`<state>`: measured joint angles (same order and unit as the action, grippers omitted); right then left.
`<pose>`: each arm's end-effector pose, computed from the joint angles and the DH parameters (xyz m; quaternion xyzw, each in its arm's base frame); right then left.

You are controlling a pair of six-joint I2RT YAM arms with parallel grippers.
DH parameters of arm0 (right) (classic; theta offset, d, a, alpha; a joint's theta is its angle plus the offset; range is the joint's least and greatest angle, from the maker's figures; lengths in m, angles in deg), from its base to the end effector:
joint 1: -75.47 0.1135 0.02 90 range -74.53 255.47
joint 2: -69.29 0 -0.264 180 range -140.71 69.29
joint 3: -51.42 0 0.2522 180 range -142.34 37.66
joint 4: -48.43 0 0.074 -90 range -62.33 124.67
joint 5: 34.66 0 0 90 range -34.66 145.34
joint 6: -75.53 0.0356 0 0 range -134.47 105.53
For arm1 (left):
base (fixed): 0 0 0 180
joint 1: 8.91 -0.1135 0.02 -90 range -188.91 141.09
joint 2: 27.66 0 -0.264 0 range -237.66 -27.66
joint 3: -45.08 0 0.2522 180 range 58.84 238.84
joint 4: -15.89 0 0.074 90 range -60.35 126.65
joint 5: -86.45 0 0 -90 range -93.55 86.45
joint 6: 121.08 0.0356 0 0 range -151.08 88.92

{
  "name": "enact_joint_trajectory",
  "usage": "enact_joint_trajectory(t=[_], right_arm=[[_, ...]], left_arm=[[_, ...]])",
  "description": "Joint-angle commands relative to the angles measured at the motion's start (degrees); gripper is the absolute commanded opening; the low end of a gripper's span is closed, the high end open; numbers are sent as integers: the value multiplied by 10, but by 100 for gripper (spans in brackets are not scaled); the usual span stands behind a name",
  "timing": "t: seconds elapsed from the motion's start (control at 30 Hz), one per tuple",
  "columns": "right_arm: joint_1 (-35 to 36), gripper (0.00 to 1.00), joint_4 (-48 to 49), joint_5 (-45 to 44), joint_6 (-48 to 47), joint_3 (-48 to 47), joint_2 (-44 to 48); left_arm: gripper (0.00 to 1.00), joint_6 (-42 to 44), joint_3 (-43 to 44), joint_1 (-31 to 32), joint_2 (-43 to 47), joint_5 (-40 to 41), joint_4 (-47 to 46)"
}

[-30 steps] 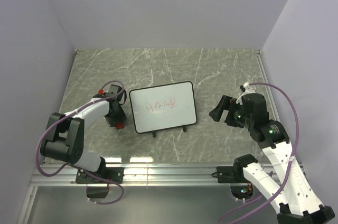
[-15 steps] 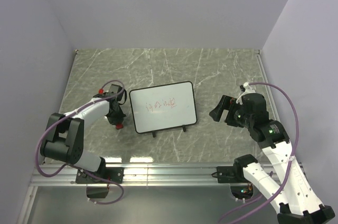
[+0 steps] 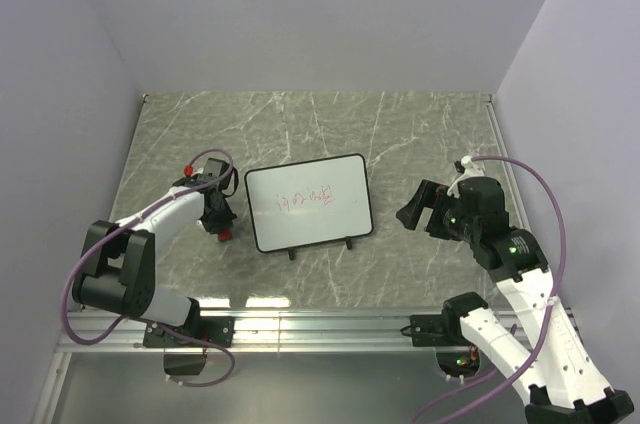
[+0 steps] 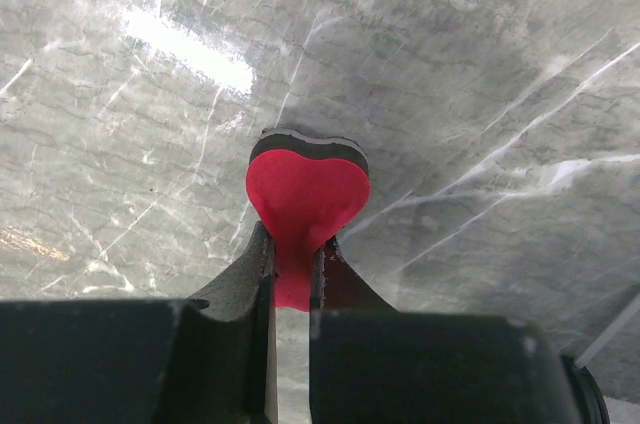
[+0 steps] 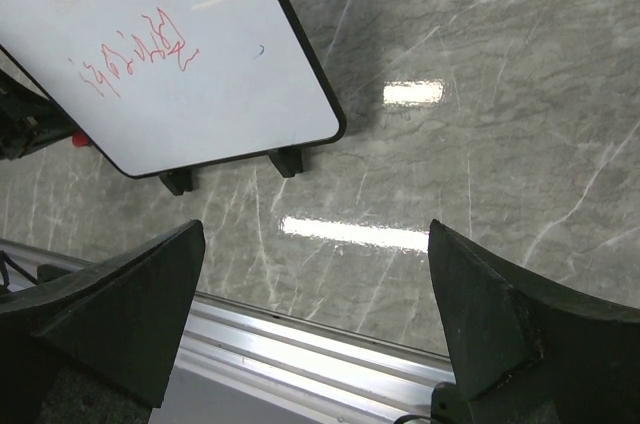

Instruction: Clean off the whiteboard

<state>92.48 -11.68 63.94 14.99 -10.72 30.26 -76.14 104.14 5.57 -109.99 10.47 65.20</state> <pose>0.1267 0.0443 0.3130 0.0635 0.8908 0.2372 0.3824 0.2432 -0.0539 0.1719 -0.2765 0.9415 0.0301 0.1904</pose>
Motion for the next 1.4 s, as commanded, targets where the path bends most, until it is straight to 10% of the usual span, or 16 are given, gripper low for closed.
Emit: enact_joint_trajectory(t=[0.0,0.63,1.37], right_arm=[[3,99,19,-8,-10,2,11],[4,100,93,-6,-14,-122,-96],[-114,99,438,263,75,-12,-366]], left_arm=[[1,9,8,0,13,12,-8],[0,45,159,78,147,61,72],[0,6,472,340,-135,116,121]])
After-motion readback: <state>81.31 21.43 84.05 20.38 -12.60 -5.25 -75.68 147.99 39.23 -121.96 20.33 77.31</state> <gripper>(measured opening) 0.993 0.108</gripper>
